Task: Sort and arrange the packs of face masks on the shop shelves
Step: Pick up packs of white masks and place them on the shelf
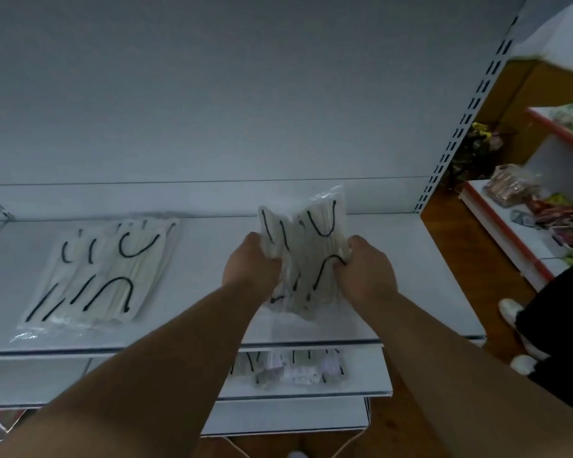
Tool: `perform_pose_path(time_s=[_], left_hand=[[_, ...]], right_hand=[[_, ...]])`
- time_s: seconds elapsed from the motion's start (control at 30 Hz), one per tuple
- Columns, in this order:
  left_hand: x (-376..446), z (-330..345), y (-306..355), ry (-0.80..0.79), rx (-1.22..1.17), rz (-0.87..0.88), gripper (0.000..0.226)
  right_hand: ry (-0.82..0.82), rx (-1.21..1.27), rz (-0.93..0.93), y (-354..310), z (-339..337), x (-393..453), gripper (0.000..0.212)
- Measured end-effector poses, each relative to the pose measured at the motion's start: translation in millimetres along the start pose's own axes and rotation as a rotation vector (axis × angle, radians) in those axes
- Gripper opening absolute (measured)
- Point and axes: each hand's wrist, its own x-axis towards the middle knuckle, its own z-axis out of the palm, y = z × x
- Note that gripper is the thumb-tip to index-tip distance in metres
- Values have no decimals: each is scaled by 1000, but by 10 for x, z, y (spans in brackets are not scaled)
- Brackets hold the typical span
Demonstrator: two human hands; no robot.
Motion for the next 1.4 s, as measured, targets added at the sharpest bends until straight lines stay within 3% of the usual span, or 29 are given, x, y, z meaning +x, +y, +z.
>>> perform_pose_path(time_s=[0.1, 0.17, 0.27, 0.4, 0.57, 0.87, 1.13, 1.4], left_hand=[[39, 165, -14, 14, 151, 28, 42], [5, 256, -14, 43, 206, 67, 64], [-73, 284, 4, 169, 223, 145, 86], [-203, 150, -64, 332, 202, 319, 60], [-679, -122, -521, 180, 95, 395, 38], [-1438, -872, -1885, 163, 212, 548, 31], [-1822, -842, -3049, 12, 216, 312, 32], [-1419, 288, -3575, -111, 98, 126, 33]], right_hand=[[45, -276, -93, 86, 21, 5, 31], [112, -364, -175, 146, 24, -1, 38], [142, -411, -282, 135, 30, 4, 31], [138, -309, -345, -9, 48, -76, 23], [188, -160, -392, -394, 226, -487, 22], [120, 41, -529, -1329, 891, -1616, 21], [-134, 75, -455, -1042, 1782, -2430, 15], [-339, -86, -219, -27, 2746, -2145, 41]])
